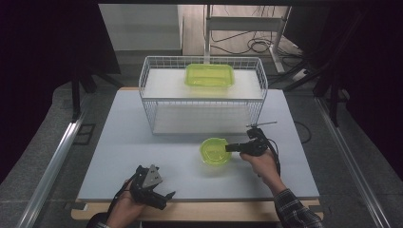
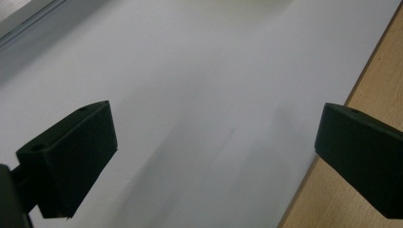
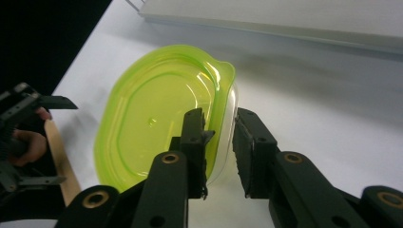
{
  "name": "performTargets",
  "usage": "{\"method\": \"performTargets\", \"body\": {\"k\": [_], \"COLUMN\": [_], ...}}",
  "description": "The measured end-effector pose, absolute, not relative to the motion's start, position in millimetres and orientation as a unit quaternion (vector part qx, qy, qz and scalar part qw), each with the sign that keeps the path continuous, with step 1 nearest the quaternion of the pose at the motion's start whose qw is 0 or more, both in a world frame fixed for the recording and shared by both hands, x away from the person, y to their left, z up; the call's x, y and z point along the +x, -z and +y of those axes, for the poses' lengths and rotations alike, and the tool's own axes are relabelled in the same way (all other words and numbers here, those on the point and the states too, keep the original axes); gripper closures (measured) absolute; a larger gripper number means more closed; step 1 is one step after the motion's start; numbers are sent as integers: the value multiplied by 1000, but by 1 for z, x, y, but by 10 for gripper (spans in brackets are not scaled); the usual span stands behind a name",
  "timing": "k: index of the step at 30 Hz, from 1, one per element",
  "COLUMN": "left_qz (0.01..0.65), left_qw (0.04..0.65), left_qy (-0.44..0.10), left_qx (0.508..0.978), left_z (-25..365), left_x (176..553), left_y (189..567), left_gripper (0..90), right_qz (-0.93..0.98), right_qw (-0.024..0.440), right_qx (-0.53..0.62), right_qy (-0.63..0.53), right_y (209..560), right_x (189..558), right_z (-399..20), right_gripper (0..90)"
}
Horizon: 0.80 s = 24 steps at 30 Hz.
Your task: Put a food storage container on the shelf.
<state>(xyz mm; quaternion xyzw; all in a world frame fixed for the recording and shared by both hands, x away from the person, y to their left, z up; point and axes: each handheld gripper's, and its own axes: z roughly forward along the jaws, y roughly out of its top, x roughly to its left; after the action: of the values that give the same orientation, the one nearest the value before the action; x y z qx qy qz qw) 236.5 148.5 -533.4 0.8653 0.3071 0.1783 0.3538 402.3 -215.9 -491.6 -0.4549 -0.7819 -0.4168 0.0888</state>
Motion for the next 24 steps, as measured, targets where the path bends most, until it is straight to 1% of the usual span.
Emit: {"method": "performTargets", "body": {"k": [3, 8, 11, 12, 15, 16, 18, 24], "left_qz": [307, 307, 306, 306, 306, 306, 306, 305], "left_qw": [353, 352, 352, 351, 351, 350, 350, 350], "left_qy": [-179, -179, -178, -178, -179, -179, -178, -179], "left_qx": [866, 866, 866, 867, 867, 867, 867, 867], "left_z": [148, 148, 148, 148, 148, 148, 148, 147], "left_x": [236, 236, 236, 236, 236, 236, 236, 236], "left_y": [534, 534, 534, 534, 534, 534, 534, 534], "left_gripper": [4, 4, 4, 4, 4, 4, 4, 4], "right_qz": [-777, -774, -774, -770, -762, -760, -756, -743], "right_qw": [90, 97, 110, 121, 155, 172, 178, 178], "right_qx": [-457, -455, -453, -455, -456, -453, -454, -457], "right_qy": [423, 428, 429, 430, 433, 434, 437, 455], "right_y": [491, 492, 495, 496, 497, 497, 496, 489], "right_x": [405, 413, 417, 418, 421, 421, 420, 415], "right_z": [-216, -212, -210, -210, -211, -211, -211, -213], "right_gripper": [668, 644, 671, 726, 796, 801, 806, 810]}}
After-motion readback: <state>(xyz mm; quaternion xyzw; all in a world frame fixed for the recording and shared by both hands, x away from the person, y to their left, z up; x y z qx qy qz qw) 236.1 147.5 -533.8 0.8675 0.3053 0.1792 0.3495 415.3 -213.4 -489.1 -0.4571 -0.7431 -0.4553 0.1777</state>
